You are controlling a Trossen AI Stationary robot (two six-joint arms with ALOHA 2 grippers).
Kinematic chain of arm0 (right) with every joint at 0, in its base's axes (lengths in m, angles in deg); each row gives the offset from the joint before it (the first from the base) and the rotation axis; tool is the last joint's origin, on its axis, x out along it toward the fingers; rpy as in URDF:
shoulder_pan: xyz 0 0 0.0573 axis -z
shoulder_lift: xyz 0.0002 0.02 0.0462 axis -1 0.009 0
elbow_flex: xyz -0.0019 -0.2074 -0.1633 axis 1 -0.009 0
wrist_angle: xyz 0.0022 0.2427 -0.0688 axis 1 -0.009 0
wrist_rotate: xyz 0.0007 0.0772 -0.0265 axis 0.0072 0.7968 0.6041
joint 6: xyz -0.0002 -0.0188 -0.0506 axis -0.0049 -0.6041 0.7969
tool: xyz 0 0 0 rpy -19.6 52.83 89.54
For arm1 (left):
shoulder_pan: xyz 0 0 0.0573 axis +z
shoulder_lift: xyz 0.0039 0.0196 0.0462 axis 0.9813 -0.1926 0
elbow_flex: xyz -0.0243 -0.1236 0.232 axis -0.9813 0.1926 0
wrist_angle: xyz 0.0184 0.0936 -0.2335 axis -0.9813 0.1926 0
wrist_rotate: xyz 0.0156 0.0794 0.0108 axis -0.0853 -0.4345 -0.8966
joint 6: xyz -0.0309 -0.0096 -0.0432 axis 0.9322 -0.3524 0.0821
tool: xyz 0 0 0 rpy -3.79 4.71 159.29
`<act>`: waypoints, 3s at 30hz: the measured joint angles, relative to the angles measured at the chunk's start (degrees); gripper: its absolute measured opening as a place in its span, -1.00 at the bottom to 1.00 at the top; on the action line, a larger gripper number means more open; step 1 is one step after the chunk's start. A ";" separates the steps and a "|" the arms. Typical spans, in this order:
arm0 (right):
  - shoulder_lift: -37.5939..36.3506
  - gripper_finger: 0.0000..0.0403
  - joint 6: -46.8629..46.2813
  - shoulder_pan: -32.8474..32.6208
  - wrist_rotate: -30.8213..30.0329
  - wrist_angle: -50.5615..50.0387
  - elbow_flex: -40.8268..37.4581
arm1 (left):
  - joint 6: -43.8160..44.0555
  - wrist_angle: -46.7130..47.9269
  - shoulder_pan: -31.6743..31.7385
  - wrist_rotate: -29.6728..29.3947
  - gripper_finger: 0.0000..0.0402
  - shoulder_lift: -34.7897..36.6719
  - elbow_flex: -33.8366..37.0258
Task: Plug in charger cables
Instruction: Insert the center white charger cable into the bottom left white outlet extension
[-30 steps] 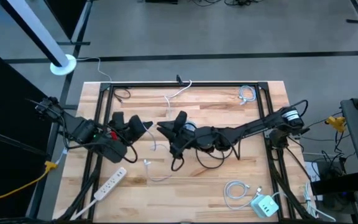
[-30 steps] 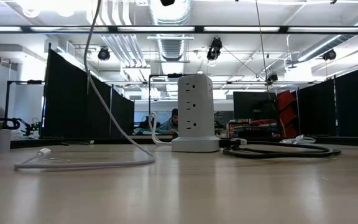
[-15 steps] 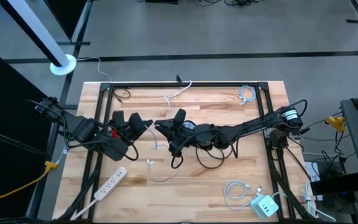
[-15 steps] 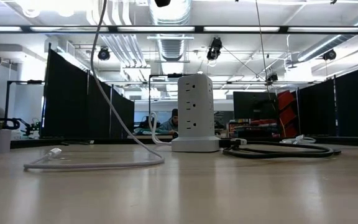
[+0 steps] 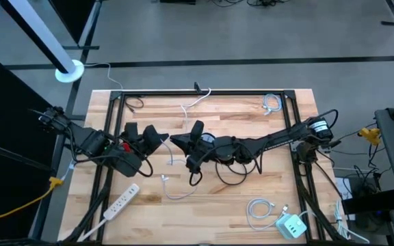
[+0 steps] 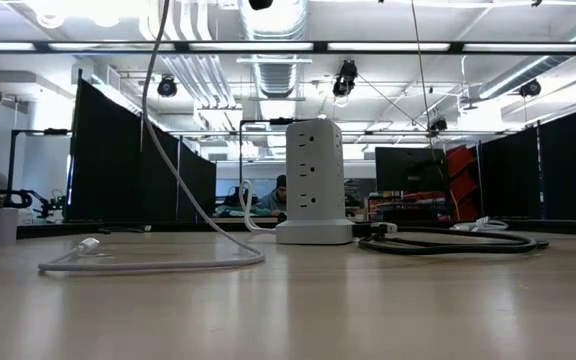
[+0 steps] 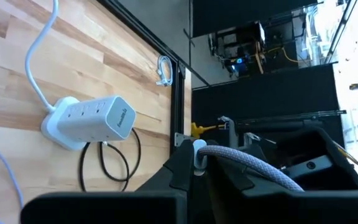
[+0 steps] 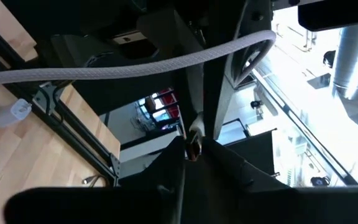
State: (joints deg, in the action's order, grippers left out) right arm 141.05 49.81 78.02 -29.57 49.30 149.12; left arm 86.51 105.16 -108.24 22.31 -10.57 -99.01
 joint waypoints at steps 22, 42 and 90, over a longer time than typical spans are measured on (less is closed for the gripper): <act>-2.92 -1.00 -14.06 -1.24 -2.13 -0.33 -0.05 | -37.99 -1.13 -0.20 0.28 -0.08 2.27 0.02; -11.38 -1.00 -43.47 -2.31 5.79 -9.49 0.02 | -124.08 -24.86 -3.17 4.43 -0.13 1.48 -1.60; -12.57 -1.00 -48.53 -4.57 16.55 -9.16 0.00 | -118.68 -32.00 -1.14 24.92 -0.68 0.20 -1.57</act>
State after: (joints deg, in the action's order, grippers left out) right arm 128.49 1.28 73.45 -13.03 40.14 149.12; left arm -32.18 73.16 -109.38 47.23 -10.37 -100.58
